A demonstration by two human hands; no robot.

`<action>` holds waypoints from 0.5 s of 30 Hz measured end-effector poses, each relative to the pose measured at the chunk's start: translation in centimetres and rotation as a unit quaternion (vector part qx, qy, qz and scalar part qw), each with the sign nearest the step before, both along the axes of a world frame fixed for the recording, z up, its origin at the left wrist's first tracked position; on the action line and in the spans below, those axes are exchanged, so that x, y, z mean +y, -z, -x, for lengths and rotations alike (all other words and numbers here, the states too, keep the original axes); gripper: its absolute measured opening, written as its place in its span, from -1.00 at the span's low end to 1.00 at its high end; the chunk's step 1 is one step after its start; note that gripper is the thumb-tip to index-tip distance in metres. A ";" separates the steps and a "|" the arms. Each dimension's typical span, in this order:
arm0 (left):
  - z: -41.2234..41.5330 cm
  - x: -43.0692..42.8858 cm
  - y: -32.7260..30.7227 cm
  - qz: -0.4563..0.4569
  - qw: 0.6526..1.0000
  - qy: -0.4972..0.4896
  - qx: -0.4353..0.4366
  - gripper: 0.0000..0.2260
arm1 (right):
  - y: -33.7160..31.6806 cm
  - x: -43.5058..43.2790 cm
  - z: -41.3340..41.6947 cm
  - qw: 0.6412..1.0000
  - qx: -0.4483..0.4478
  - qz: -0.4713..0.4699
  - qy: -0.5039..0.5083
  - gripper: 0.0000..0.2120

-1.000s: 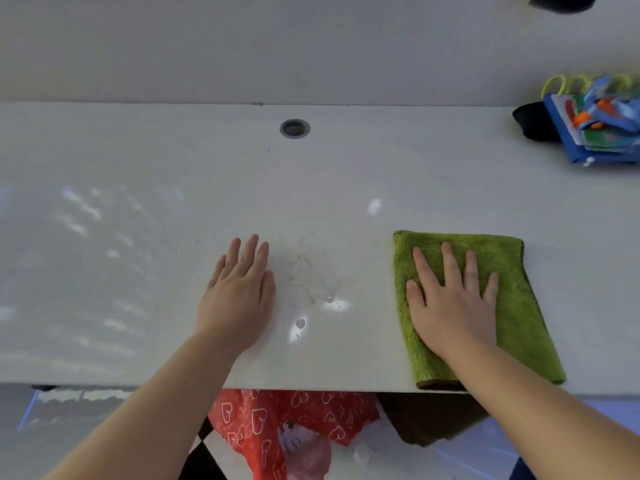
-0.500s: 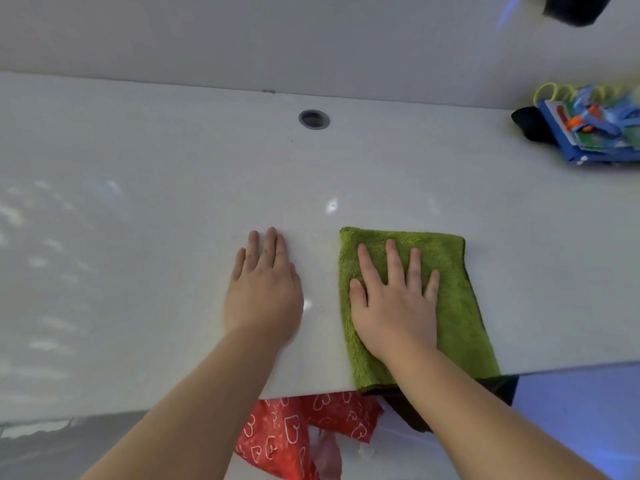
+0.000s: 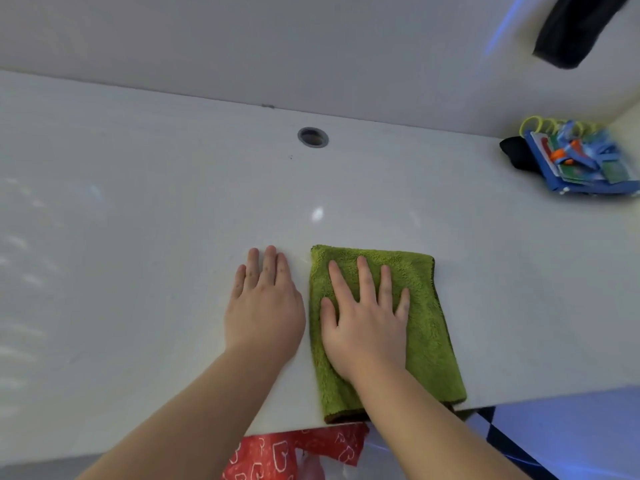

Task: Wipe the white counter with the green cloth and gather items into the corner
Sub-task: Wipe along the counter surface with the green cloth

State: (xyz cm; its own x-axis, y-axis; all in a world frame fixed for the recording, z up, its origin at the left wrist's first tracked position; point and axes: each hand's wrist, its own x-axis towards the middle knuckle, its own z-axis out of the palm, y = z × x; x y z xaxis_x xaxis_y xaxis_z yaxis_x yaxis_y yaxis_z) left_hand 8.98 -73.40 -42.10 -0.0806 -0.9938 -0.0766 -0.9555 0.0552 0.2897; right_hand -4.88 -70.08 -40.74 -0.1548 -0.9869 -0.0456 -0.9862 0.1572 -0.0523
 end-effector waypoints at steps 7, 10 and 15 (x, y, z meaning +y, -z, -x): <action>0.2 -5.7 -0.6 0.019 0.999 0.035 0.005 -0.46 | 0.2 -5.3 0.8 1.000 -0.014 0.012 -0.011 -0.42; 0.1 -8.6 -0.7 0.029 0.999 0.026 0.000 -0.47 | 0.4 -8.0 1.1 1.000 -0.019 0.017 -0.008 -0.40; 0.5 -14.4 -1.0 0.029 1.000 0.004 0.001 -0.49 | 0.4 -13.7 1.9 0.999 -0.022 0.023 -0.025 -0.39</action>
State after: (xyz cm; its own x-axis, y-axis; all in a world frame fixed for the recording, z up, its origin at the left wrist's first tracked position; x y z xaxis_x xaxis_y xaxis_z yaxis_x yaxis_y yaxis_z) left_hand 8.51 -87.83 -41.05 -0.0889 -0.9959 -0.0181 -0.9545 0.0800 0.2871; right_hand -6.76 -83.80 -41.11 -0.1051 -0.9944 -0.0062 -0.9891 0.1051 -0.1027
